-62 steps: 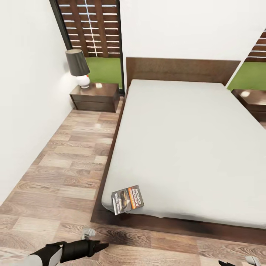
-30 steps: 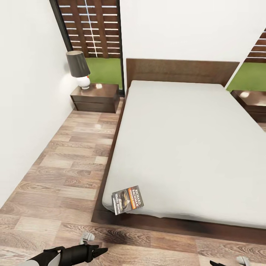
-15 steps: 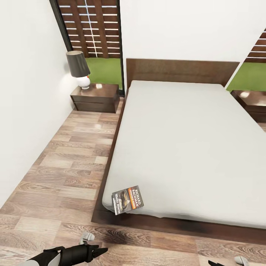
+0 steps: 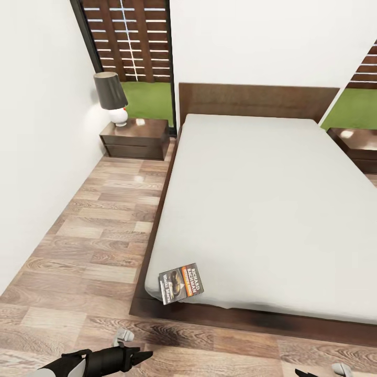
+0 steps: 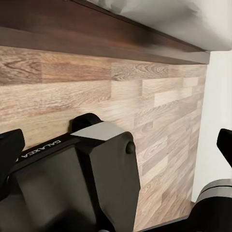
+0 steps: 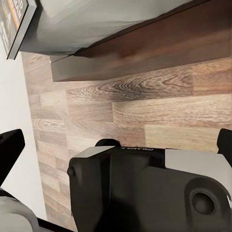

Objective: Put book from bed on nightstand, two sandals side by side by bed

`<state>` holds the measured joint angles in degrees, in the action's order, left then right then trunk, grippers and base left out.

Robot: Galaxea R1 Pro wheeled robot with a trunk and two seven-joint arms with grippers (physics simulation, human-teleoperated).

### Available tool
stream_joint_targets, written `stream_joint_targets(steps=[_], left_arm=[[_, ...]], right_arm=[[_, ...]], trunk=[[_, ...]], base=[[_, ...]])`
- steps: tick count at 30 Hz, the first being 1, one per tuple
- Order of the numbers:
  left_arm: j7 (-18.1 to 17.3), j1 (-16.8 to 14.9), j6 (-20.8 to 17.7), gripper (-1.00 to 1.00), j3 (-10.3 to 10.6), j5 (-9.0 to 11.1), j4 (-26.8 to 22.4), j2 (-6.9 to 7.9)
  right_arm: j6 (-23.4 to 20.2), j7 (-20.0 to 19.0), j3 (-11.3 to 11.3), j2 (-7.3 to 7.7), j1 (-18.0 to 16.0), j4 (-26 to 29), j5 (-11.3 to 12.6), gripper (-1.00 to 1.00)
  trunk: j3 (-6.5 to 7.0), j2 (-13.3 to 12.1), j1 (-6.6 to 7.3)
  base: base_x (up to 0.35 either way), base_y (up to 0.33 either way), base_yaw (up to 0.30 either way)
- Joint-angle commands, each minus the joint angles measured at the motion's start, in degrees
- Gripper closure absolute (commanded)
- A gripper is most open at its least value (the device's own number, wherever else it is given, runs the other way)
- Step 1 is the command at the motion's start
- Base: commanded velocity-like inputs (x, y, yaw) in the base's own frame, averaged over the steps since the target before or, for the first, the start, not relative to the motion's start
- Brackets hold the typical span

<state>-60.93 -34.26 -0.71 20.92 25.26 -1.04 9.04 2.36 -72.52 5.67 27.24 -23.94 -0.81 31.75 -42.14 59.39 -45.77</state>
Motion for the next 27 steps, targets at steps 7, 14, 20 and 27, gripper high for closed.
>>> stream_joint_targets(steps=[7, 14, 20, 27], left_arm=[[-0.16, -0.02, -0.16, -1.00, 0.48, 0.49, -0.01, 0.02], [-0.16, -0.02, -0.17, -1.00, 0.52, 0.49, -0.01, 0.02], [-0.16, -0.01, -0.19, -1.00, 0.52, 0.49, -0.01, 0.02], [-0.16, -0.02, -0.21, -1.00, 0.52, 0.49, -0.01, 0.02]], right_arm=[[0.23, -0.16, 0.48, 0.01, -0.05, -0.10, 0.42, -1.00], [0.24, -0.16, 0.48, 0.01, -0.05, -0.07, 0.42, -1.00], [0.24, -0.01, 0.56, -0.73, -0.05, -0.14, 0.42, -1.00], [0.28, -0.07, 0.54, -2.64, -0.05, -0.15, 0.42, -1.00]], trunk=[[-0.04, 0.03, 0.00], [-0.04, 0.03, 0.00], [-0.17, 0.03, 0.00], [-0.40, 0.03, 0.00]], base=[[-0.131, 0.000, 0.000], [-0.107, 0.000, 0.024], [-0.007, 0.000, 0.219], [-0.001, 0.000, 0.266]])
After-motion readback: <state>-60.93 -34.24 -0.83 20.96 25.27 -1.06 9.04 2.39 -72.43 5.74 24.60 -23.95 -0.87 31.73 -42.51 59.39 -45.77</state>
